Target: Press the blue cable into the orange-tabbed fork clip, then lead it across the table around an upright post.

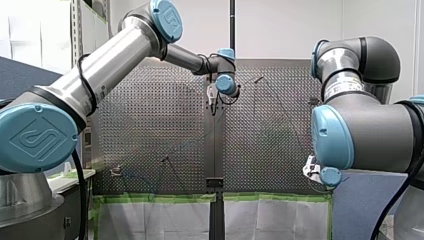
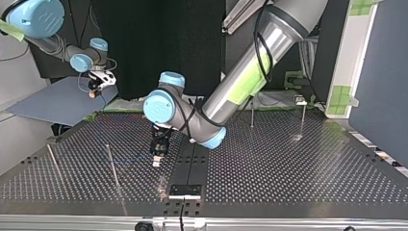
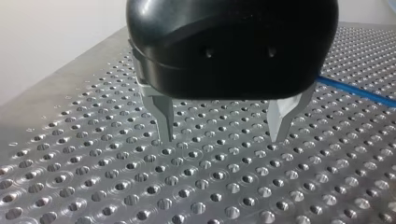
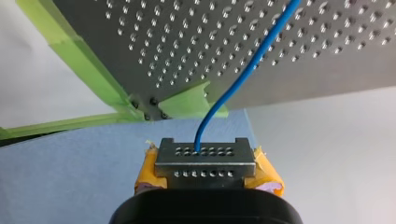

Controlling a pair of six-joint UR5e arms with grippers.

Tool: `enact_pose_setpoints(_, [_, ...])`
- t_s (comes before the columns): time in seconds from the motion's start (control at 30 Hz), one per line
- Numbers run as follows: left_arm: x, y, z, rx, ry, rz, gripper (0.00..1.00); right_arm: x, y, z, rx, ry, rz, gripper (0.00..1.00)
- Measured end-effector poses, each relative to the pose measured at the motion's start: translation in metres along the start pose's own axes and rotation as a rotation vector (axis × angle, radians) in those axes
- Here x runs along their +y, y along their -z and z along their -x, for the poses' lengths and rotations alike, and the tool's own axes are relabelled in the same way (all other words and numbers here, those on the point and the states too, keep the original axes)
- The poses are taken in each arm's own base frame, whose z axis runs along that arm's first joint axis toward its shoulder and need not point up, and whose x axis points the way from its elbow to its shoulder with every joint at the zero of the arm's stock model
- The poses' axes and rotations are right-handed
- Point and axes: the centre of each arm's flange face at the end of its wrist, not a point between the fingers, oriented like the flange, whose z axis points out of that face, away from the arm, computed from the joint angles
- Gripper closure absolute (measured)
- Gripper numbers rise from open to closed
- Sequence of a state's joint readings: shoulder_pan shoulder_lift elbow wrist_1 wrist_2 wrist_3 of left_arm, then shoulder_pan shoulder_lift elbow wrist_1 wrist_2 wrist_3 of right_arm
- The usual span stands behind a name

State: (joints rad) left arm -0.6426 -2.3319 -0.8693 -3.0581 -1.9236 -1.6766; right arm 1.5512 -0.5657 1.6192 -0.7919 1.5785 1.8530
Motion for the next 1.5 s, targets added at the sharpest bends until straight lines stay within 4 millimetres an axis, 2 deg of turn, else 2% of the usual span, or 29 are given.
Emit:
enact_pose_setpoints(0.43, [0.003,-0.001,-0.001,0.007,-0.003,0.005,0.0,0.027,-0.011,0.024,0.013,-0.067,0.02,1.0])
enact_pose_setpoints(0.83, [0.006,0.0,-0.001,0.015,-0.024,0.022,0.0,0.03,-0.028,0.049,0.023,-0.007,-0.029,1.0])
enact_pose_setpoints(1.13, [0.008,0.002,-0.004,0.041,-0.052,0.031,0.0,0.033,-0.038,0.043,0.056,0.057,-0.05,1.0])
enact_pose_setpoints(1.5, [0.008,0.006,-0.005,0.068,-0.065,0.029,0.0,0.033,-0.039,0.042,0.061,0.063,-0.052,1.0])
